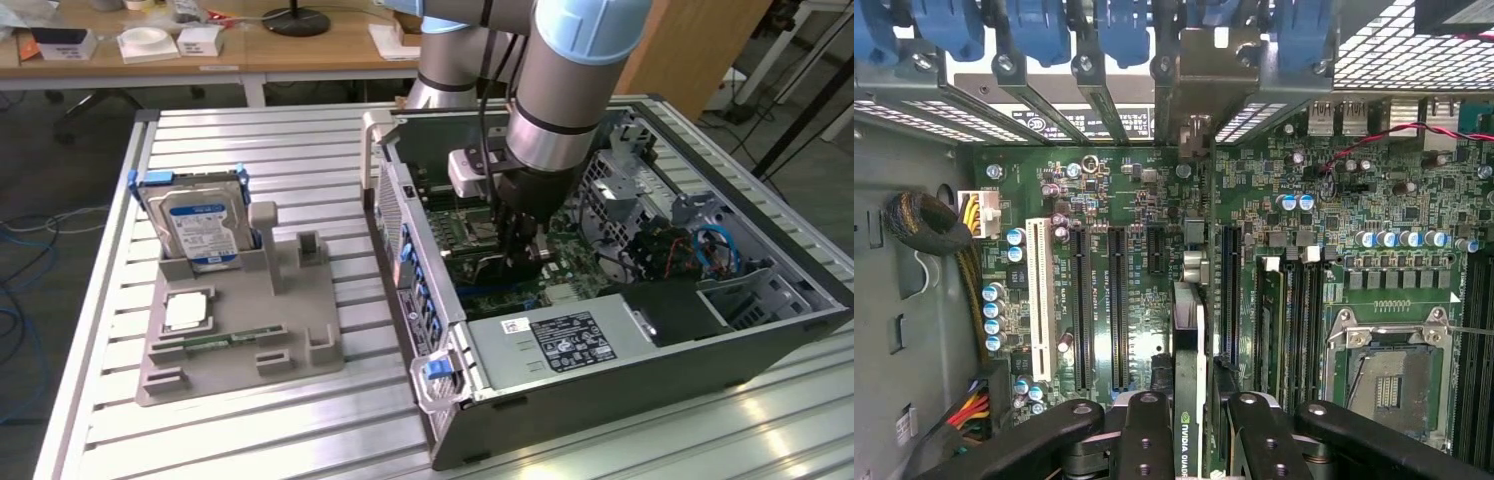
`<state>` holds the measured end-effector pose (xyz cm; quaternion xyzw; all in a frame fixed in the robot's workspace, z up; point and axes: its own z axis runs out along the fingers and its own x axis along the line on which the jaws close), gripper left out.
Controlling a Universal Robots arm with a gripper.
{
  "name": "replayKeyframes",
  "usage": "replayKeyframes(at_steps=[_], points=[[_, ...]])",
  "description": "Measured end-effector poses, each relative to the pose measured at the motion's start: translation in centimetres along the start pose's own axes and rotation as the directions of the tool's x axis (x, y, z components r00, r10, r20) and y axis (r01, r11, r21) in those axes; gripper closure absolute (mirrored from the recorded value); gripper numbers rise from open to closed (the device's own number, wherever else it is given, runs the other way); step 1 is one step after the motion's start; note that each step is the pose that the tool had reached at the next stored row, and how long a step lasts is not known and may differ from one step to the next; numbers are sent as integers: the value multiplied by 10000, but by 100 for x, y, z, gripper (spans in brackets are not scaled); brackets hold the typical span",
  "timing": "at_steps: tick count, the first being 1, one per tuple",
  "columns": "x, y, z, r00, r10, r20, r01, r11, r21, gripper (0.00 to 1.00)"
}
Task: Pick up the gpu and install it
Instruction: 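Insert the gpu into the slot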
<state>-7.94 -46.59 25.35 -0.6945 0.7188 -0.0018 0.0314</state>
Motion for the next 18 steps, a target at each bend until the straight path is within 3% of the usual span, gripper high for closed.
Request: replayKeyframes(at_steps=[18], points=[[-2, 1, 17, 10000, 4, 29, -4, 10000, -3, 74]])
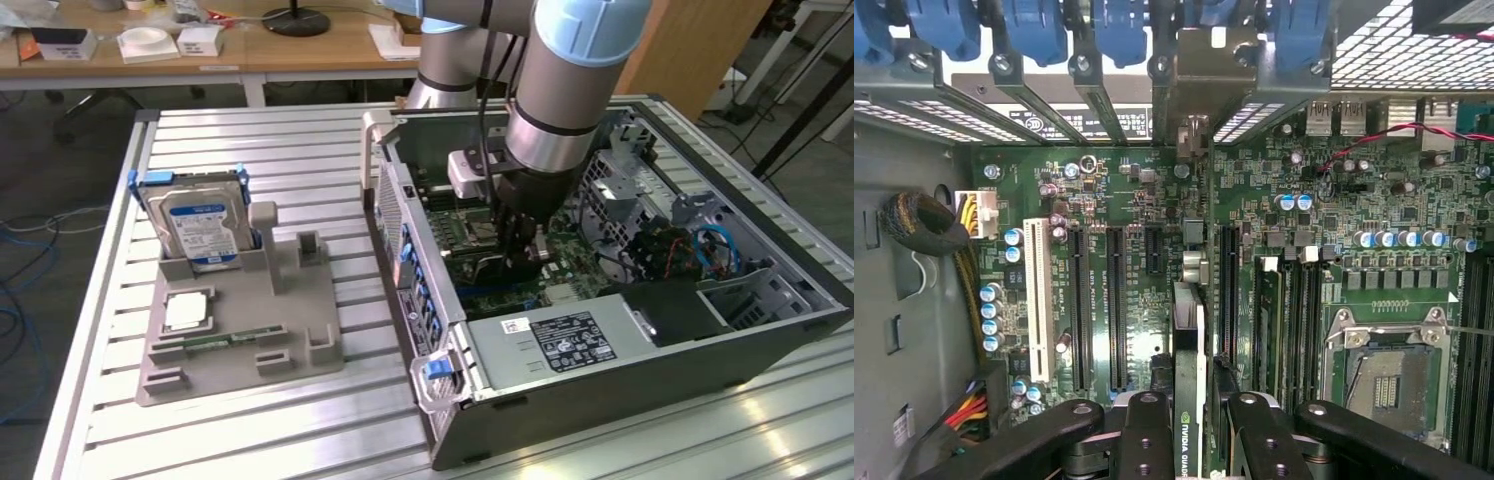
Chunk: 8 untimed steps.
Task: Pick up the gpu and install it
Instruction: 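Insert the gpu into the slot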
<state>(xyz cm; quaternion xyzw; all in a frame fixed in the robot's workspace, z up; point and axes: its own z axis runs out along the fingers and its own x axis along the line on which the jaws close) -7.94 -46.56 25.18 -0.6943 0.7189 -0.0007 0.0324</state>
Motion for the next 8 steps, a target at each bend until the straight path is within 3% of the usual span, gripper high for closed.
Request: replayKeyframes(at_steps=[8], points=[[1, 1, 27, 10000, 0, 5, 0, 10000, 5, 74]])
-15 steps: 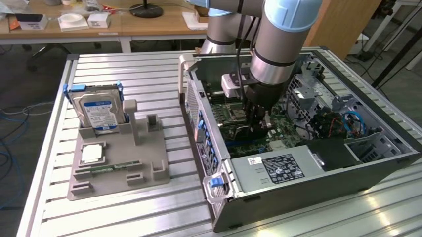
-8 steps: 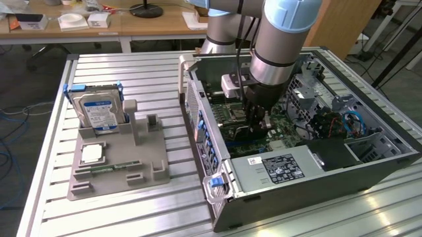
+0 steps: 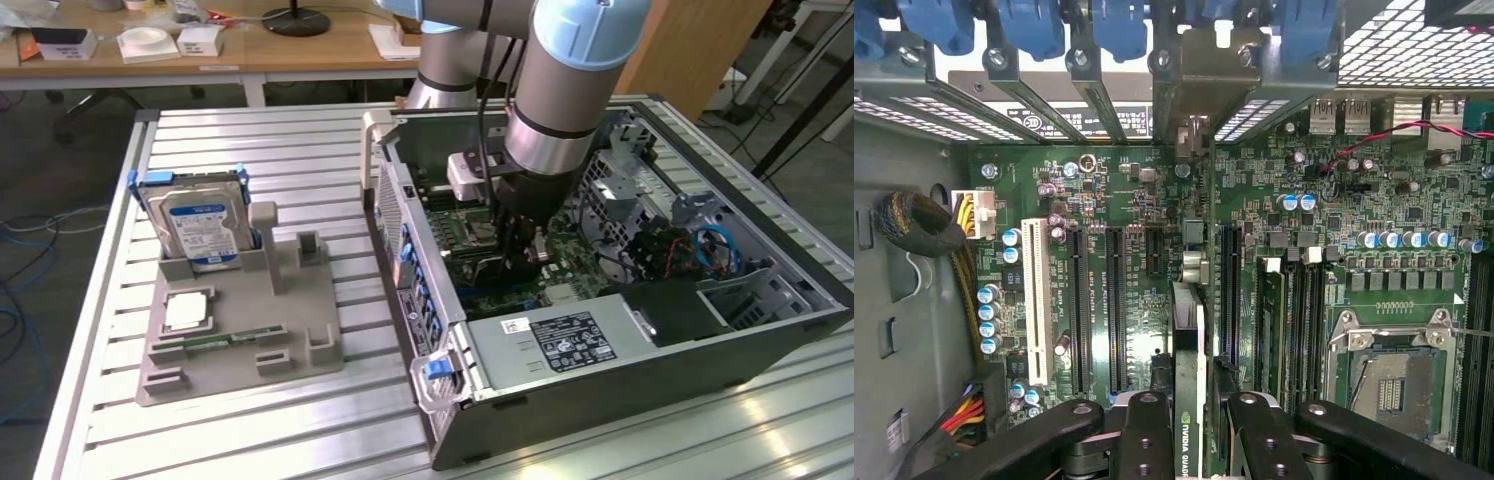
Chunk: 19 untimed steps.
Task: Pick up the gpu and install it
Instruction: 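Insert the gpu into the slot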
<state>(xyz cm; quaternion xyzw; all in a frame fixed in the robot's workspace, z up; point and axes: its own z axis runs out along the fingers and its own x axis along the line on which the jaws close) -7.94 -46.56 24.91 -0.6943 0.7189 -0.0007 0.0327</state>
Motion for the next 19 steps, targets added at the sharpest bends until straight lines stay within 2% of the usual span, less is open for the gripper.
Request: replayKeyframes(at_steps=[9, 12, 19], points=[[0, 0, 0, 10000, 0, 0, 0, 10000, 0, 74], [1, 4, 17, 10000, -2, -1, 2, 10000, 61, 74], [-1, 3, 25, 10000, -2, 17, 2, 10000, 66, 73]])
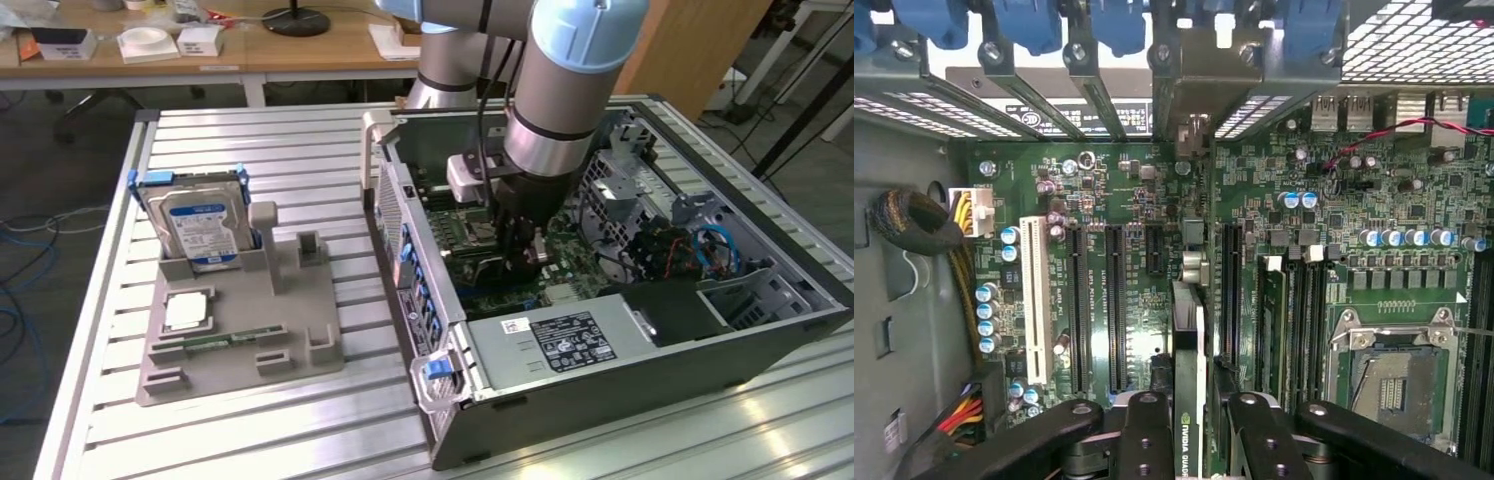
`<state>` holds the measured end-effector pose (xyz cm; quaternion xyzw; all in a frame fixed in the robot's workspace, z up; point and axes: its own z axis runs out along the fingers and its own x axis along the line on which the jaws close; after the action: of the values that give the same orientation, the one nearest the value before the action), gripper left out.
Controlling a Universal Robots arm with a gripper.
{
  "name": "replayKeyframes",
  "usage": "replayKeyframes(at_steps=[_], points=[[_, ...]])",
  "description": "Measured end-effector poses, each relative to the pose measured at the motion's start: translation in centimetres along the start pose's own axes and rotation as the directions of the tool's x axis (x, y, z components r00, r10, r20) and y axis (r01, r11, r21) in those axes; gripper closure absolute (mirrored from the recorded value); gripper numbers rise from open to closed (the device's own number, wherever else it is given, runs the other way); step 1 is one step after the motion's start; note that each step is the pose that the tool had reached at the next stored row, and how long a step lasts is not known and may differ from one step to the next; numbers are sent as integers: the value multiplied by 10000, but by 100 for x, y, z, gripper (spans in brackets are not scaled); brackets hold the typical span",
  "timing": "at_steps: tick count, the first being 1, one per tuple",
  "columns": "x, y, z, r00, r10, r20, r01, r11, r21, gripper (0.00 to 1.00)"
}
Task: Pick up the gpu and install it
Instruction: 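Insert the gpu into the slot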
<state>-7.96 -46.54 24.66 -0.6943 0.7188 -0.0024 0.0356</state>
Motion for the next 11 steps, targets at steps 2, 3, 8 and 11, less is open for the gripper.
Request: replayKeyframes(at_steps=[2, 3, 8, 11], points=[[1, 0, -5, 10000, -1, -13, 1, 10000, -3, 67], [1, 0, -5, 10000, -1, -14, 1, 10000, -4, 61], [-7, -9, -169, 10000, 0, -7, 0, 10000, -3, 61], [-12, -15, -295, 10000, 0, 9, 0, 10000, -4, 61]])
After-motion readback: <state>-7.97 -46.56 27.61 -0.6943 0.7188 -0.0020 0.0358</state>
